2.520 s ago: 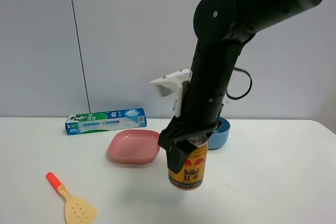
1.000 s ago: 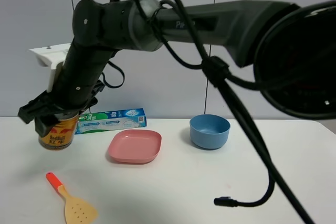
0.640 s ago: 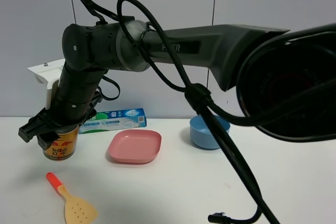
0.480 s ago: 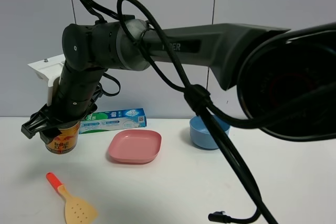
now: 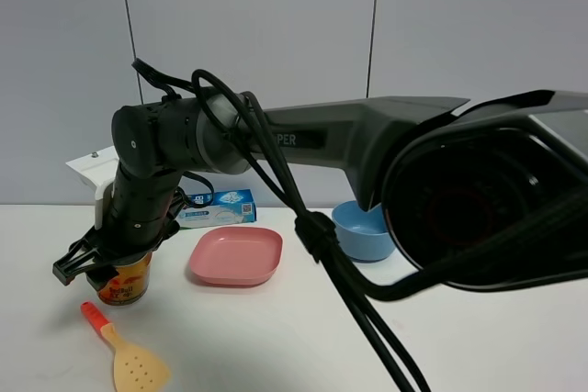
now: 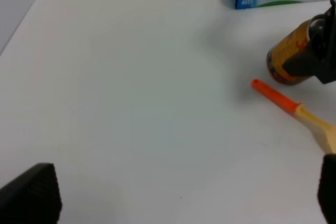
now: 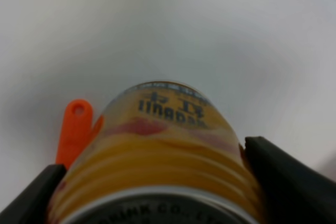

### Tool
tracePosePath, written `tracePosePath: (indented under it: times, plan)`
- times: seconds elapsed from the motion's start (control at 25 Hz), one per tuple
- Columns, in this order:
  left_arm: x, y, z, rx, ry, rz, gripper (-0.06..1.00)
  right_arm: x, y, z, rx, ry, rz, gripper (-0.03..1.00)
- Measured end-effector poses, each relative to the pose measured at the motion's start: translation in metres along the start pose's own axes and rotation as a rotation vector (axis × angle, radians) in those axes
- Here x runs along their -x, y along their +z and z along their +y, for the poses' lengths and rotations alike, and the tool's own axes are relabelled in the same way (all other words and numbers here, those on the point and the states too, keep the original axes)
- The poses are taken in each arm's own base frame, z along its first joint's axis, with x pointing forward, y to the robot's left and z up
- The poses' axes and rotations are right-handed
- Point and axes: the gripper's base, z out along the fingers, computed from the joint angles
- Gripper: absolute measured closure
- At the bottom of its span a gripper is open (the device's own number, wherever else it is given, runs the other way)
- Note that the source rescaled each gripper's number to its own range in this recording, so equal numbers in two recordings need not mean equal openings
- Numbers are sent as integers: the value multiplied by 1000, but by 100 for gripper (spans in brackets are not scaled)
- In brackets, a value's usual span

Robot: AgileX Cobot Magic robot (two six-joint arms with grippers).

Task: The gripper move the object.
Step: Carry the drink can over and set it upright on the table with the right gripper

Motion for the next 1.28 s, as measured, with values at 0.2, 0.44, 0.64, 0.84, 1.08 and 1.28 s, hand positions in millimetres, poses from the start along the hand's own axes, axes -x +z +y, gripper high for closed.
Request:
tracePosePath:
  times: [0.2, 0.44, 0.64, 0.84, 1.08, 1.28]
  plan:
    - [0, 0, 0, 0, 0, 0, -6, 2, -1, -3, -35, 9, -16, 95]
    - [0, 0, 0, 0, -1, 0, -6, 1, -1, -6, -65, 38, -13, 95]
    - [0, 0, 0, 0, -1, 0, -6, 1, -1, -6, -65, 43, -13, 95]
    - [0, 0, 0, 0, -1, 0, -6, 1, -1, -6, -66, 44, -13, 95]
    - [0, 0, 0, 0, 0, 0, -6, 1, -1, -6, -66, 44, -12, 95]
    - [0, 0, 0, 0, 0, 0, -6, 1, -1, -7, -81, 28, -8, 95]
